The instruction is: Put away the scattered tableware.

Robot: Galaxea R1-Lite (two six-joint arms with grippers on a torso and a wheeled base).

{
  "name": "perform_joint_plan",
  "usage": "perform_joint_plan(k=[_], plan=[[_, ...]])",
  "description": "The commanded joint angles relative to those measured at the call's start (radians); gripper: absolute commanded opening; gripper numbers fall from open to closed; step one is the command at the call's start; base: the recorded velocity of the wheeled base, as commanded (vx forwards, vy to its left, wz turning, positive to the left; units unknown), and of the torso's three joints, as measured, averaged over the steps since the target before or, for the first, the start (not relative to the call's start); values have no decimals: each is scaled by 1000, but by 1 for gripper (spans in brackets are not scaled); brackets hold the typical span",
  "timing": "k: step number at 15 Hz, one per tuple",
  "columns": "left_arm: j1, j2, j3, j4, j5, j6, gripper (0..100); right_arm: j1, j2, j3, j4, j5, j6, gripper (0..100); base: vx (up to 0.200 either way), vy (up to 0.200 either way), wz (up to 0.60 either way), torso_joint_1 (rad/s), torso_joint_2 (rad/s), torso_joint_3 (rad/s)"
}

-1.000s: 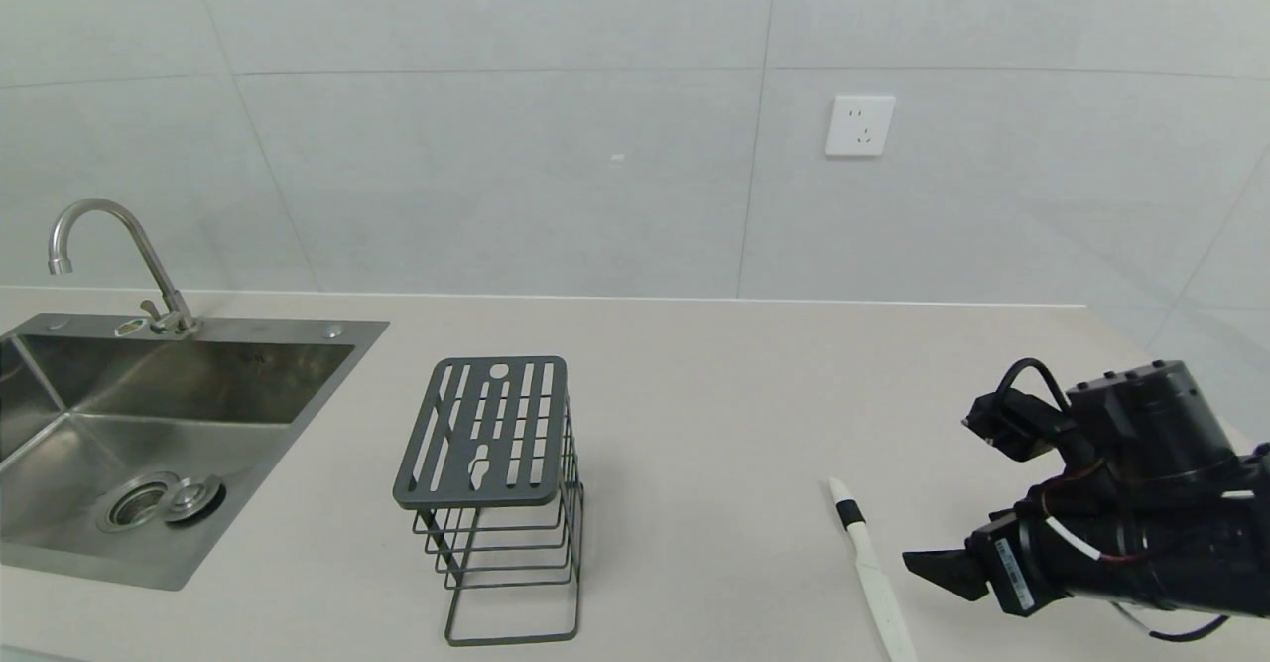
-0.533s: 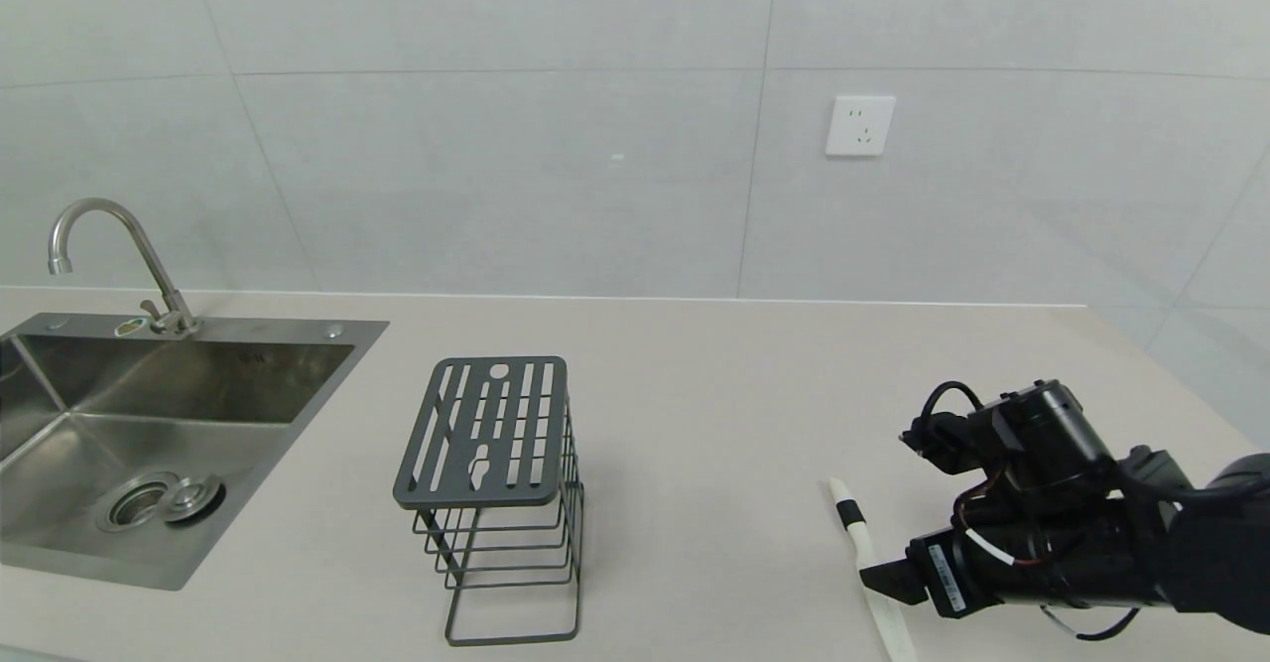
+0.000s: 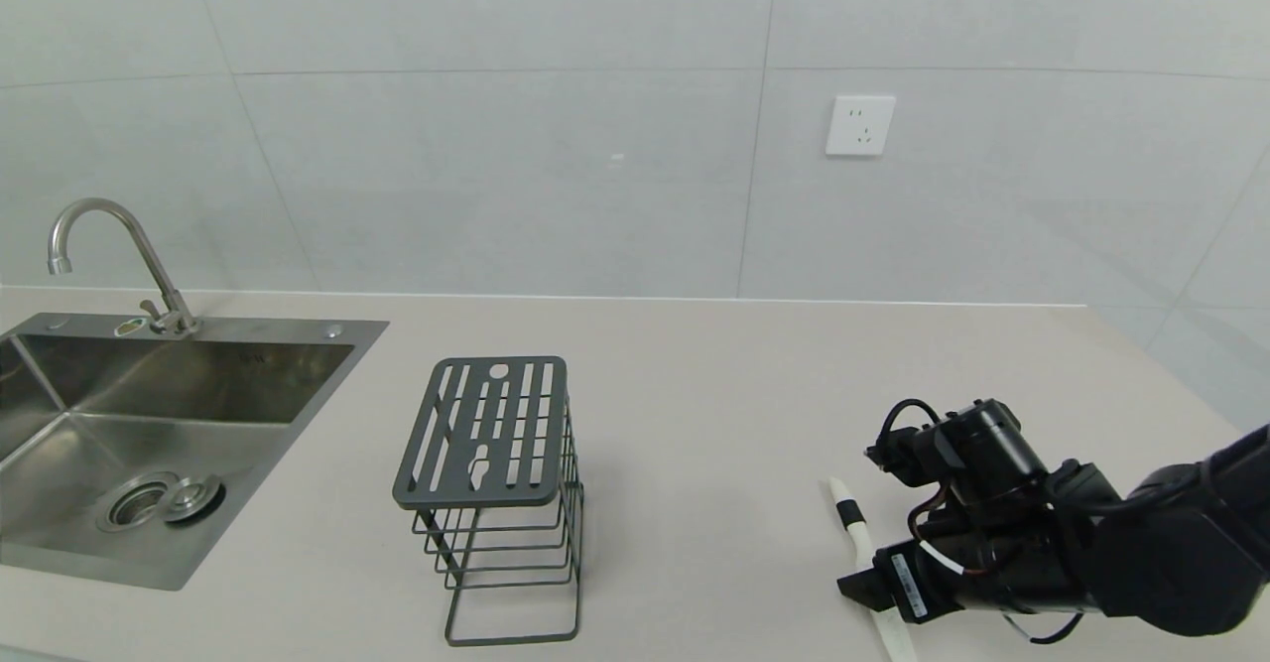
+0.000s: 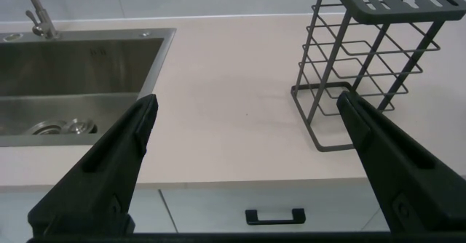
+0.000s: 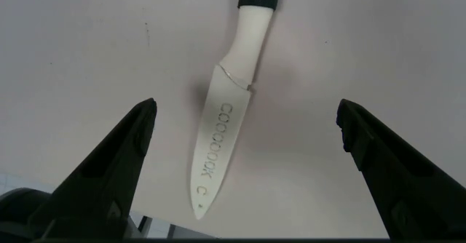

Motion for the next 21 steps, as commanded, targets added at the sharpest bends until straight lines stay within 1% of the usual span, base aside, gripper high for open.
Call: perform_joint_plan(k=[1, 3, 7, 10, 13, 18, 19, 21], plan=[[0, 1, 0, 0, 0, 0, 100, 14, 23, -3, -1, -1, 0, 100, 0, 0, 0, 0, 0, 0], [0, 1, 0, 0, 2, 0, 100, 21, 42, -12, -15, -24, 0, 100, 0, 0, 0, 0, 0, 0], [0, 1, 0, 0, 0, 0, 100, 14, 78, -19, -35, -30, 4, 100, 0, 0, 0, 0, 0, 0], [-1, 1, 0, 0, 2, 0, 100, 1, 128, -28, -101, -32, 6, 100, 0, 0, 0, 0, 0, 0], [0, 1, 0, 0, 2, 0, 100, 4, 133, -32, -99, -67, 6, 100, 0, 0, 0, 0, 0, 0], [-1, 1, 0, 0, 2, 0, 100, 6, 151, -32, -101, -65, 8, 100, 0, 0, 0, 0, 0, 0], [0, 1, 0, 0, 2, 0, 100, 6, 161, -29, -103, -62, 9, 0, 0, 0, 0, 0, 0, 0], [0, 1, 0, 0, 2, 0, 100, 11, 161, -25, -99, -64, 11, 0, 0, 0, 0, 0, 0, 0]])
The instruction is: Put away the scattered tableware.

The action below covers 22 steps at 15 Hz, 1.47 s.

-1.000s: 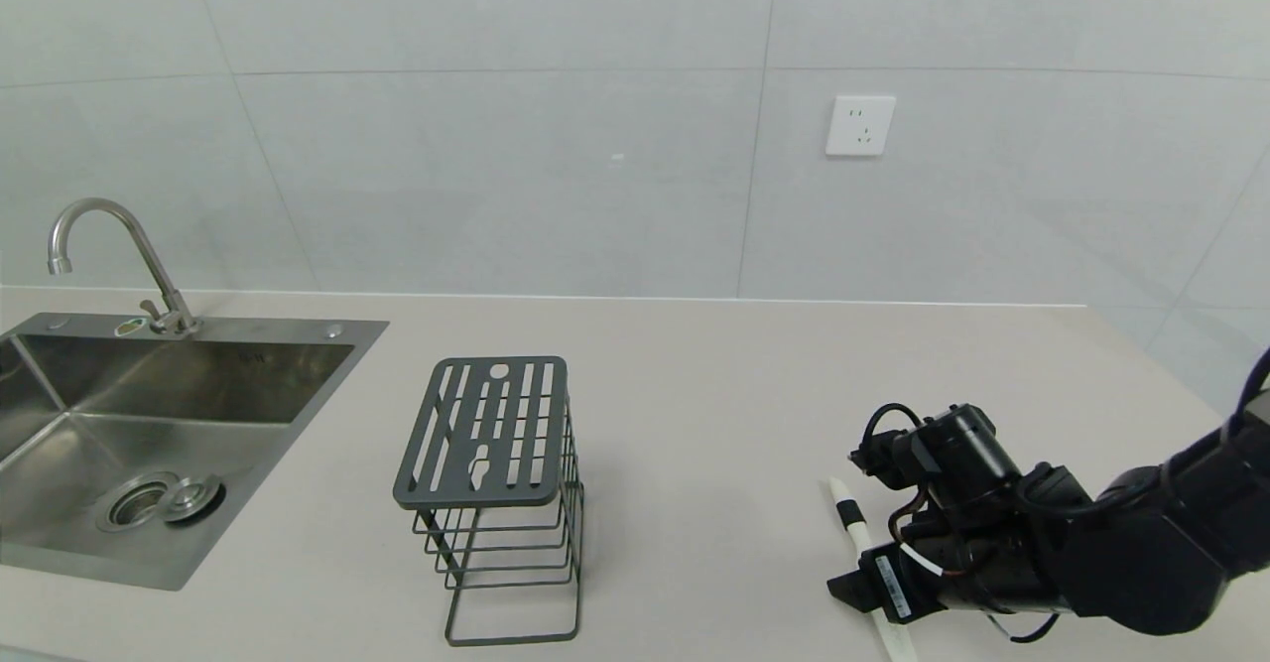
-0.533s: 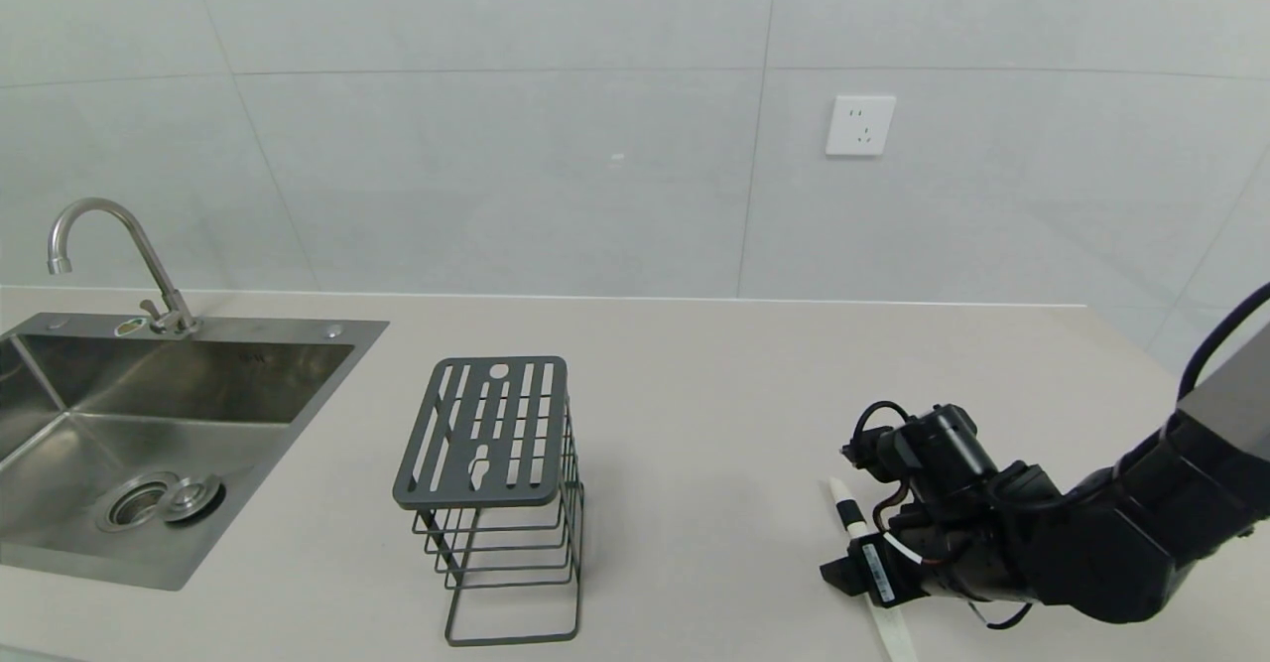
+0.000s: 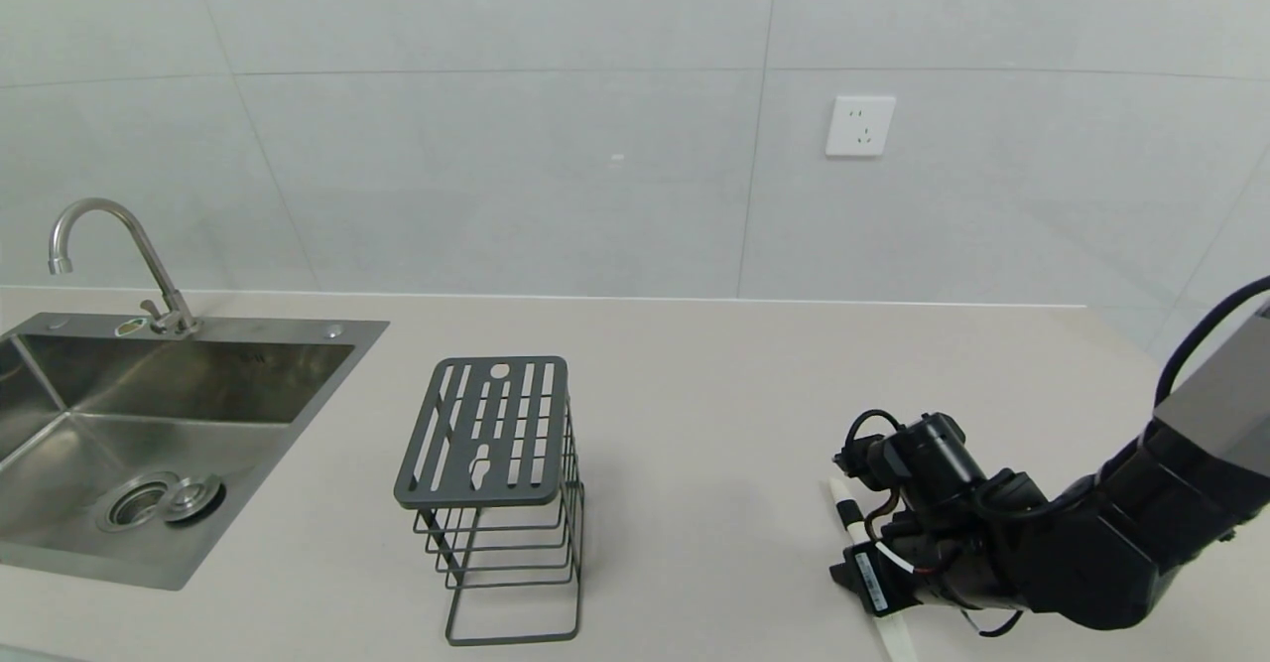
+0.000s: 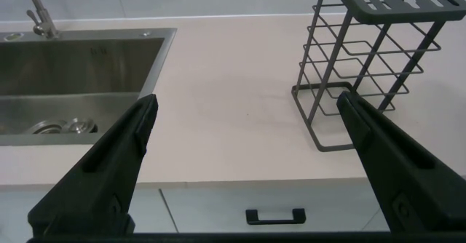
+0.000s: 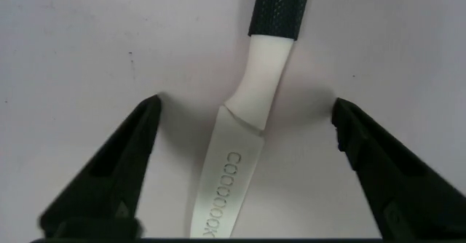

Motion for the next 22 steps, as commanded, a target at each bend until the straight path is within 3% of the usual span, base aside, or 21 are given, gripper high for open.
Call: perform_joint_plan(k=[1, 10, 15, 22], plan=[[0, 1, 0, 0, 0, -1, 100, 2, 4, 8, 7, -3, 0, 0, 0, 0, 0, 0, 0, 0], [0, 1, 0, 0, -1, -3, 100, -6, -74, -15, -33, -3, -5, 0, 0, 0, 0, 0, 0, 0], [0, 1, 0, -2, -4, -18, 100, -4, -122, -6, -168, 3, -36, 0, 0, 0, 0, 0, 0, 0], [-2, 1, 0, -2, -1, -20, 100, -9, -155, 74, -374, 138, -194, 0, 0, 0, 0, 0, 0, 0]])
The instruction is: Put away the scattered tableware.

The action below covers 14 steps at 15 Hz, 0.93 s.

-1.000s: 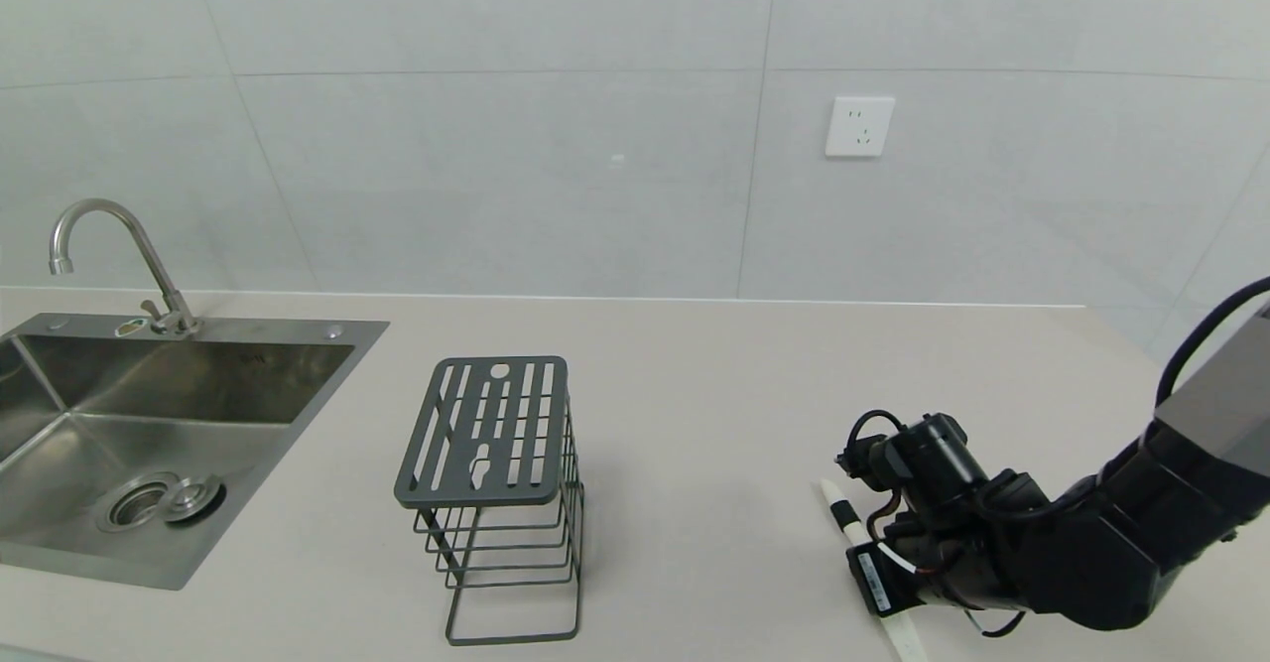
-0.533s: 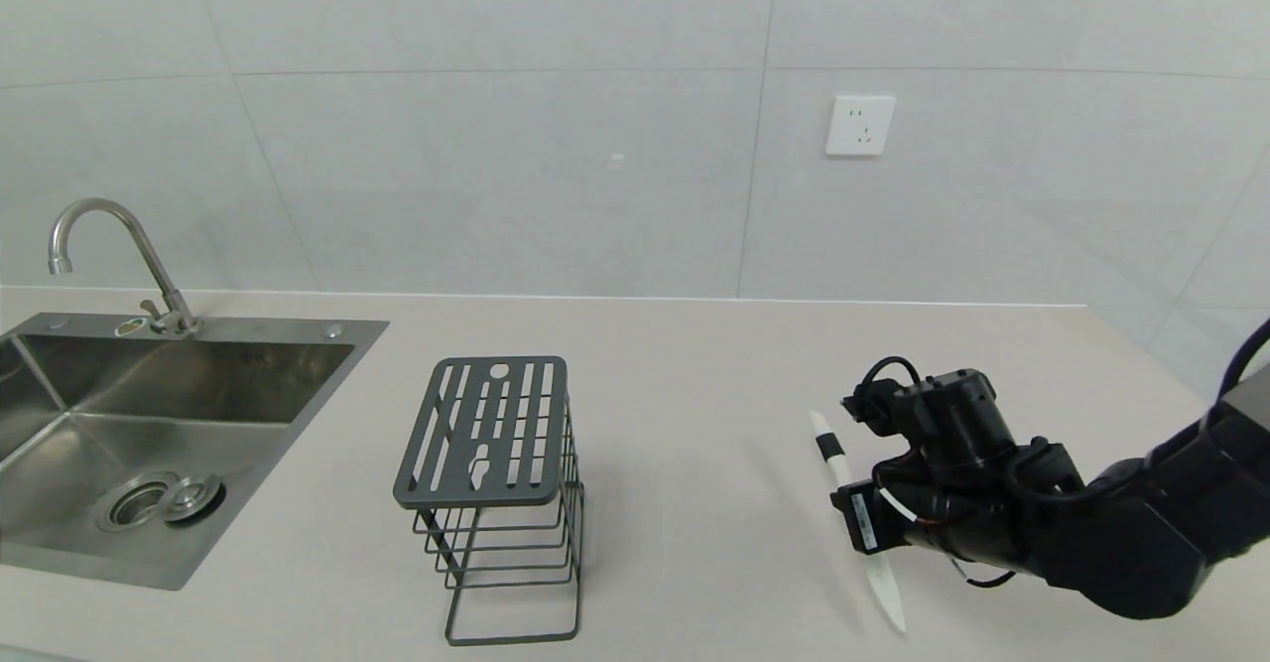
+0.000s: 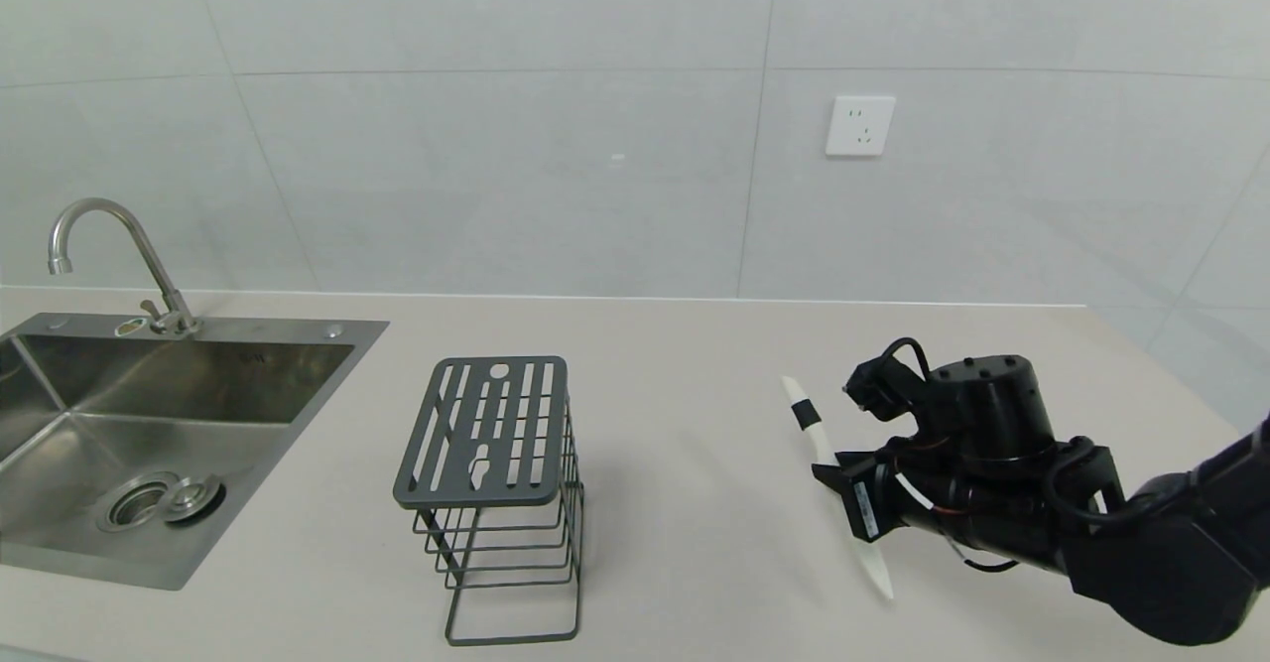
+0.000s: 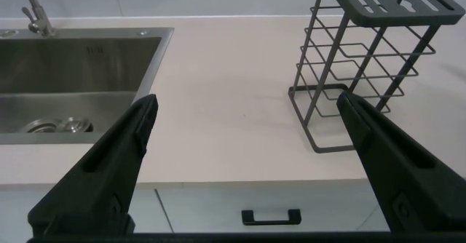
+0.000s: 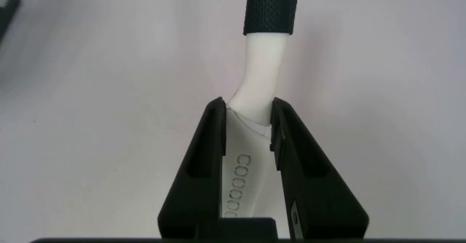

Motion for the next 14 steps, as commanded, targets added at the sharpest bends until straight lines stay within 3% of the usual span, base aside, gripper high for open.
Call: perform_joint_plan(k=[1, 6, 7, 10, 13, 14], plan=[[1, 1, 0, 0, -5, 3, 100, 0, -10, 40, -48, 34, -37, 0, 0, 0, 0, 0, 0, 0], [1, 1, 0, 0, -10, 9, 100, 0, -10, 87, -183, 131, -115, 0, 0, 0, 0, 0, 0, 0], [1, 1, 0, -2, -10, 9, 100, 0, -12, 92, -239, 200, -172, 0, 0, 0, 0, 0, 0, 0], [1, 1, 0, -3, -6, 8, 100, 0, -42, 103, -265, 264, -227, 0, 0, 0, 0, 0, 0, 0], [1, 1, 0, -5, -10, 31, 100, 5, -73, 113, -265, 275, -242, 0, 0, 0, 0, 0, 0, 0], [3, 9, -55, -84, -29, 75, 100, 12, -82, 130, -265, 275, -244, 0, 0, 0, 0, 0, 0, 0]])
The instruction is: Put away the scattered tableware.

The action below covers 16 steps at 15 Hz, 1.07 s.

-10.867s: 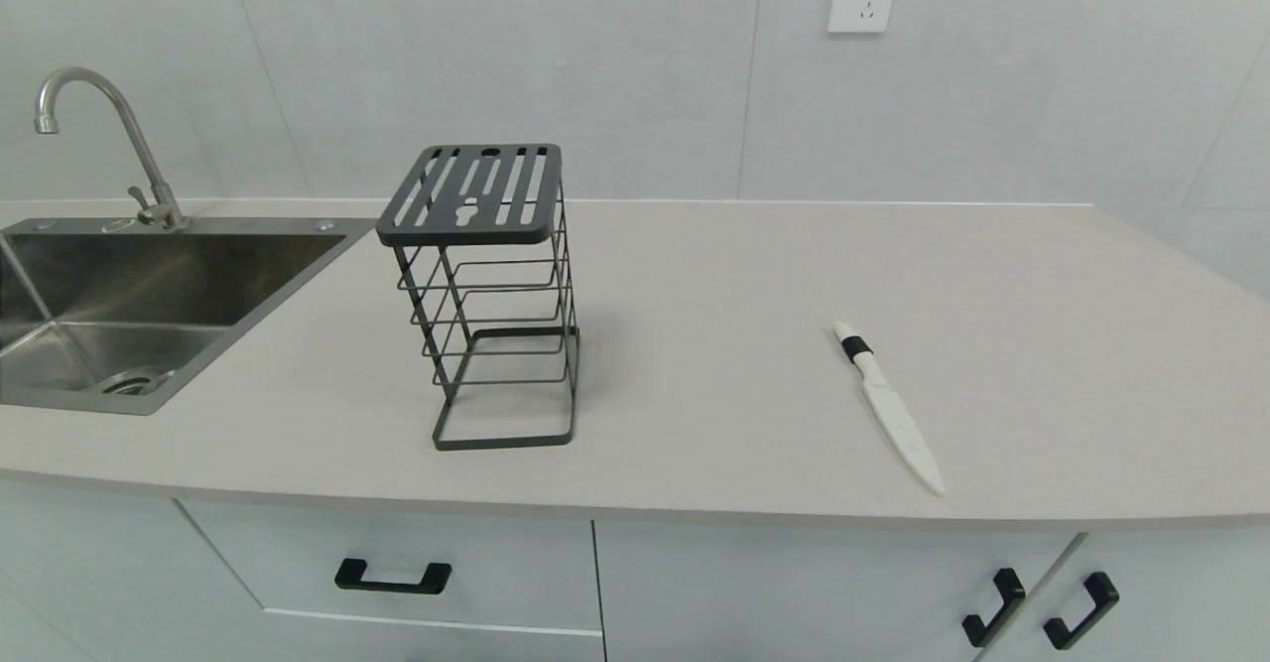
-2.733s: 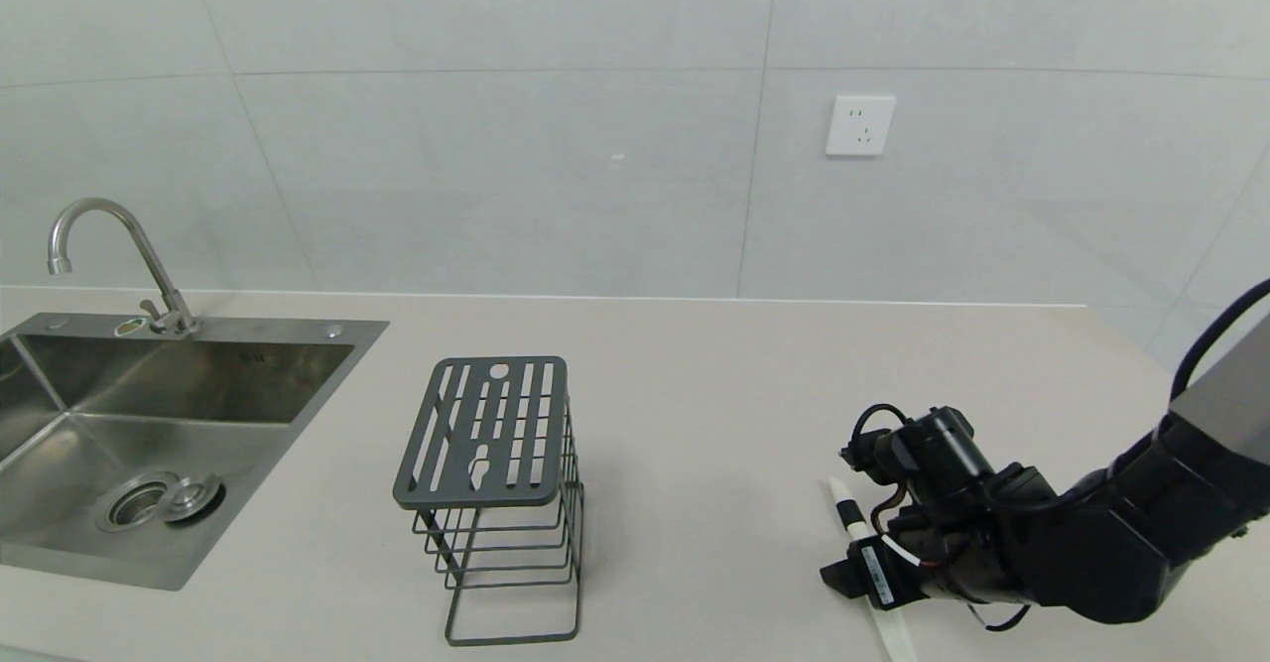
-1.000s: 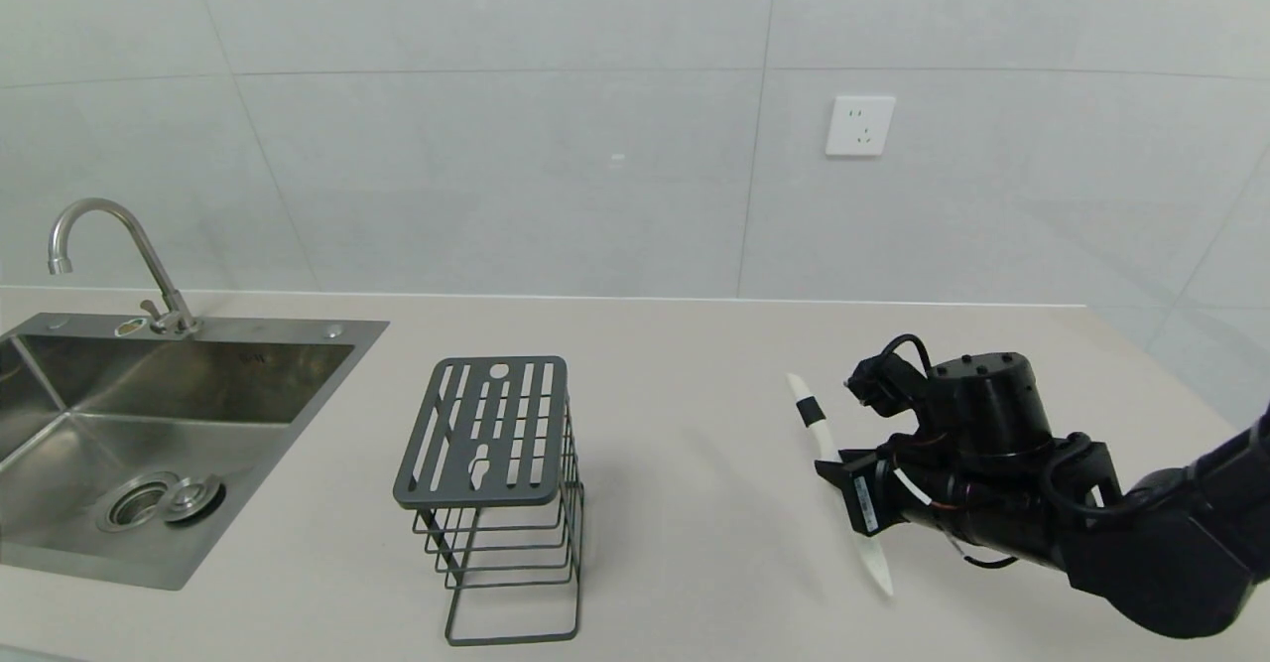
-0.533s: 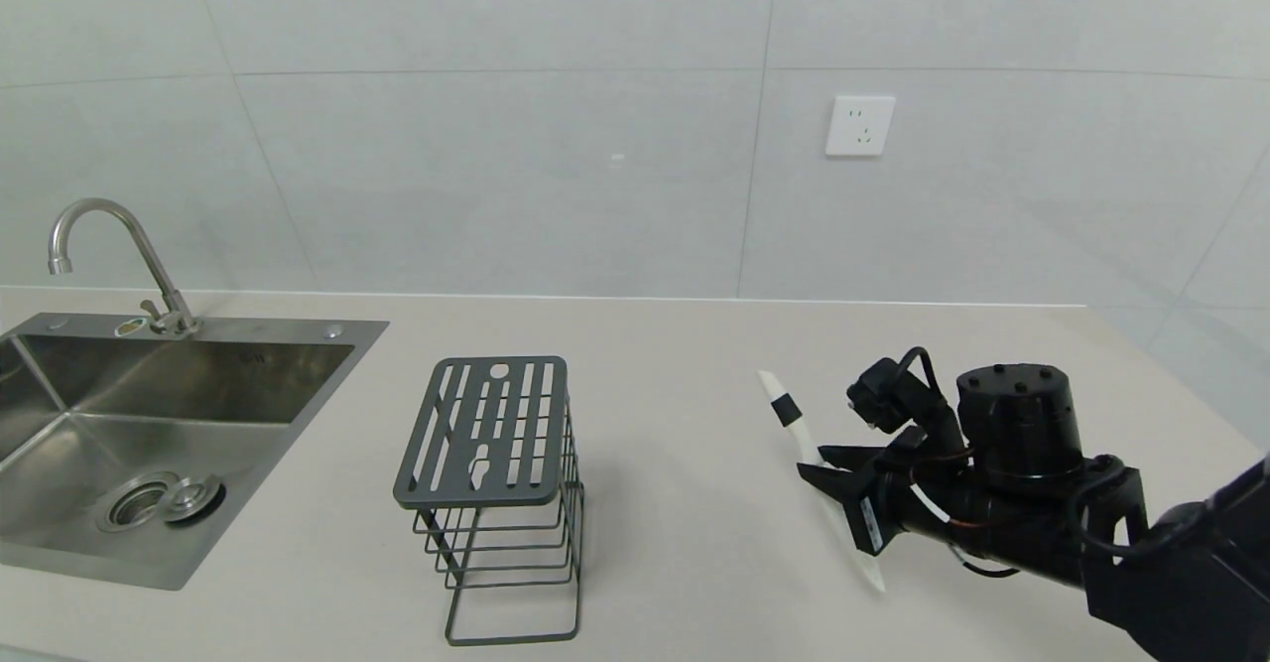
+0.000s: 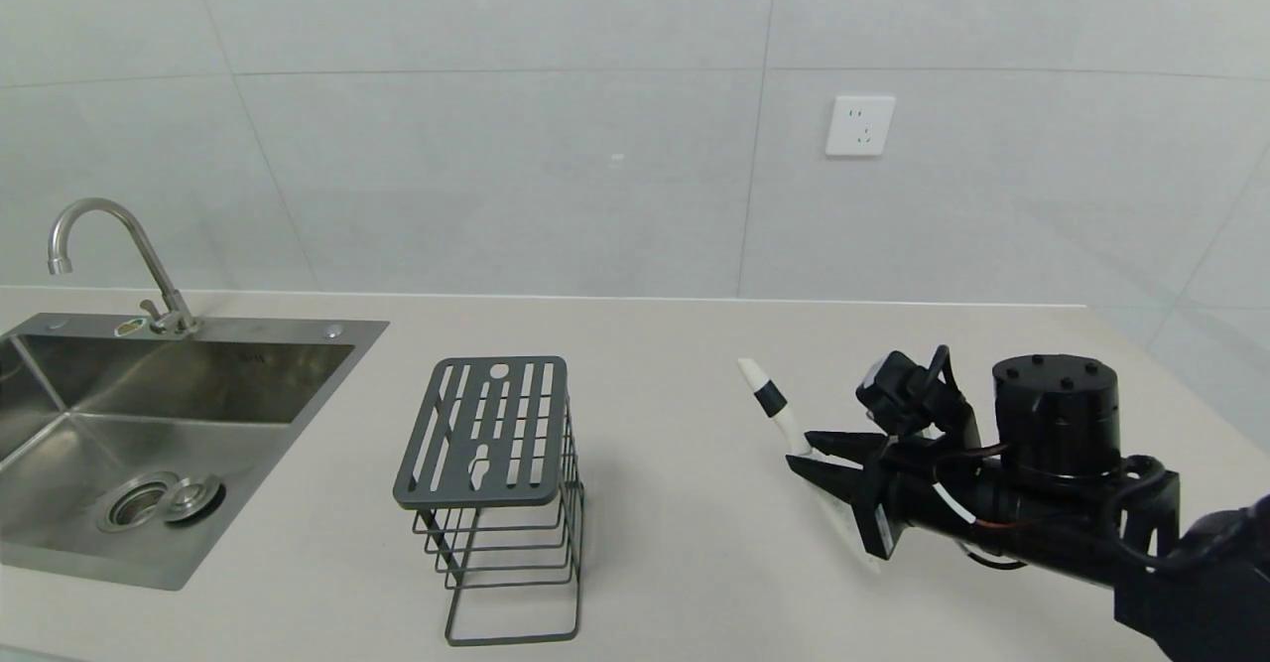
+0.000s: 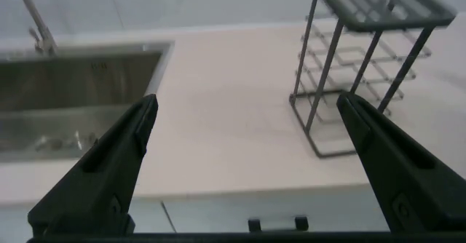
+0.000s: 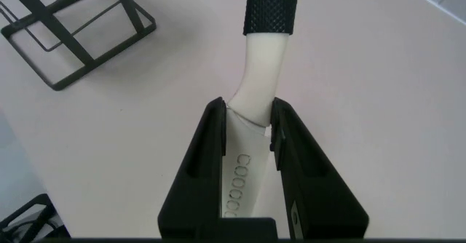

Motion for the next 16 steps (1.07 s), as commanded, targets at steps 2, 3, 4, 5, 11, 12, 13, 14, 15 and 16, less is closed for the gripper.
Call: perform_joint_plan(k=[2, 3, 4, 5, 11, 12, 13, 14, 15, 16], plan=[[5, 123, -245, -197, -86, 31, 100, 8, -23, 20, -1, 2, -14, 0, 0, 0, 0, 0, 0, 0], [-12, 125, -240, -187, -106, 31, 100, 8, -21, 20, -1, 3, -16, 0, 0, 0, 0, 0, 0, 0], [-38, 126, -231, -174, -137, 25, 100, 12, -23, 19, -1, 5, -16, 0, 0, 0, 0, 0, 0, 0], [-54, 132, -230, -167, -155, 11, 100, 18, -21, 19, -1, 5, -16, 0, 0, 0, 0, 0, 0, 0], [-232, 254, -242, -183, -393, -236, 100, 24, -35, 17, -3, 35, -28, 0, 0, 0, 0, 0, 0, 0], [-232, 254, -242, -183, -393, -236, 100, 24, -35, 17, -3, 35, -28, 0, 0, 0, 0, 0, 0, 0], [-264, 318, -256, -186, -436, -234, 100, 28, -37, 17, -32, 38, -28, 0, 0, 0, 0, 0, 0, 0], [-276, 356, -273, -193, -462, -234, 100, 31, -37, 20, -33, 42, -28, 0, 0, 0, 0, 0, 0, 0], [-288, 404, -288, -220, -494, -234, 100, 32, -43, 23, -36, 42, -28, 0, 0, 0, 0, 0, 0, 0], [-295, 444, -293, -256, -510, -234, 100, 32, -48, 23, -36, 42, -28, 0, 0, 0, 0, 0, 0, 0]])
